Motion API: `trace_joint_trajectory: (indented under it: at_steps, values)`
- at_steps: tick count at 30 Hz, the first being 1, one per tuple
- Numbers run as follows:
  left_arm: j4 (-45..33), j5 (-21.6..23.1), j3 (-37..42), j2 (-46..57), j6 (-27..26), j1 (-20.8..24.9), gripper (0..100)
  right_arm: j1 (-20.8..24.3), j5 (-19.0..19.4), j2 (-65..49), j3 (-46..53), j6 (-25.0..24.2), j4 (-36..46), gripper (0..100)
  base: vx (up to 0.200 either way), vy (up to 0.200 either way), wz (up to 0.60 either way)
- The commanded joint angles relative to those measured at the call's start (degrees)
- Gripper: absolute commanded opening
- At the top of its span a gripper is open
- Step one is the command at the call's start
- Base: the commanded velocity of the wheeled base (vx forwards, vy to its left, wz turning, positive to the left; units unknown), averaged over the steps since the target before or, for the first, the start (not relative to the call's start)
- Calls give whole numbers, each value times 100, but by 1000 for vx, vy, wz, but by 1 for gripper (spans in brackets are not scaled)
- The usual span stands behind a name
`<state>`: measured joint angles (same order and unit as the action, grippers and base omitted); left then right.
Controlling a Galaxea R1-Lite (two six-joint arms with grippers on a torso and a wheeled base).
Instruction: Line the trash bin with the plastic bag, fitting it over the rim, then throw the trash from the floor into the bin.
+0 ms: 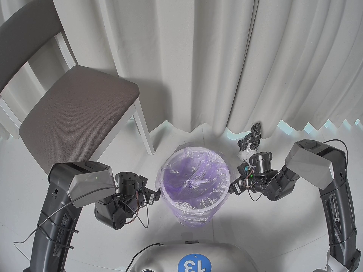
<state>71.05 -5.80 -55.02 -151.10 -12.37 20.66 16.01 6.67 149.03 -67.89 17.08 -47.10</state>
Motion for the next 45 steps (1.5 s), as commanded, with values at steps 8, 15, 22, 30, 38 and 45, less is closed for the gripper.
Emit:
trace_joint_trajectory:
  at_steps: [8, 15, 22, 30, 38, 45]
  values:
    - [1895, 79, 1907, 11, 24, -150, 100, 52, -113, -278, 1902, -583, -2294, 100, 0, 0, 0]
    - [1895, 27, 2338, 63, 376, -71, 100, -36, -271, -287, 2781, -750, -3358, 100, 0, 0, 0]
    - [1895, -88, 2373, 46, 824, 69, 100, -98, -676, -85, 3098, -1840, -4290, 100, 0, 0, 0]
    - [1895, -387, 2364, 28, 886, 140, 100, -115, -1458, 285, 2992, -2411, -4290, 100, 0, 0, 0]
    - [1895, -466, 2118, 90, 1264, 184, 100, -133, -1493, 302, 2728, -2710, -4290, 100, 0, 0, 0]
    - [1895, -527, 2188, 1057, 1369, 342, 100, -203, -1511, -102, 2913, -2719, -4290, 100, 0, 0, 0]
